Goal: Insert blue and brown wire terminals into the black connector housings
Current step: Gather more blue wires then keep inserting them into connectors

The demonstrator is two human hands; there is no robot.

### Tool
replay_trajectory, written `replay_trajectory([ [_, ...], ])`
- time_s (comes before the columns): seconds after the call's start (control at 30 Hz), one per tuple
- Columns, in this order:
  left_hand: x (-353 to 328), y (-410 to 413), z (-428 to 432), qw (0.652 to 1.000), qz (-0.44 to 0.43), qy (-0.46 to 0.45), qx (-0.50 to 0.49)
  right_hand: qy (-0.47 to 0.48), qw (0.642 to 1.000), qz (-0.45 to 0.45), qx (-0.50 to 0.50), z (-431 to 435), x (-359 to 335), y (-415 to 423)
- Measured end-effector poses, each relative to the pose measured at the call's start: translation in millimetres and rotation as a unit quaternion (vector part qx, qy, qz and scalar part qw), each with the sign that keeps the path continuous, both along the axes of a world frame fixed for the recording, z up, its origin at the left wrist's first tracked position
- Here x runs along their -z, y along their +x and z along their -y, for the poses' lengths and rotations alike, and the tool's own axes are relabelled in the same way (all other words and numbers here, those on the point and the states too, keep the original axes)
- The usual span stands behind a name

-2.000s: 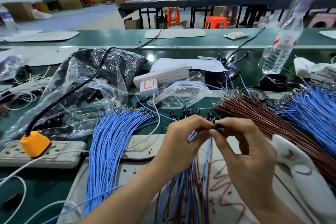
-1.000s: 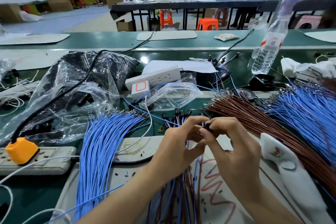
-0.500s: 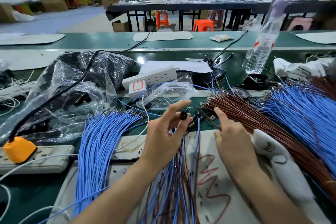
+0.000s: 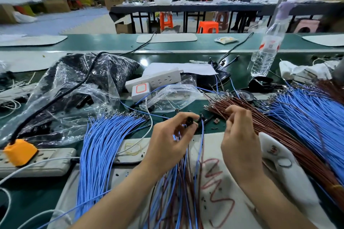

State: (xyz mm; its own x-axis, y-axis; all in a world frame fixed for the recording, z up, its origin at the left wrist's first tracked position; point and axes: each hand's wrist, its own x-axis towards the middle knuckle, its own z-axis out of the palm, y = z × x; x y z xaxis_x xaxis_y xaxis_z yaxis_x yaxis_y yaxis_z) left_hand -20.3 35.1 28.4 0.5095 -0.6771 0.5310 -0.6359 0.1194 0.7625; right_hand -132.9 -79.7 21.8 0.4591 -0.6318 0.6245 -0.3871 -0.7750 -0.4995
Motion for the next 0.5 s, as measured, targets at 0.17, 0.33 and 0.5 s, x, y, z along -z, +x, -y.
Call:
replay_trajectory([
  [0.17,-6,-2,-1,1.0,0.029,0.001,-0.008,-0.028,0.989,0.097,-0.106,-8,0,2],
  [0.33,-6,1,0,1.0,0.02,-0.004,-0.001,-0.016,0.98,0.104,-0.168,-14,2,3],
  [0.5,-3,2,0,1.0,0.008,0.018,0.017,-0.001,0.98,0.099,-0.174,-15,3,5],
])
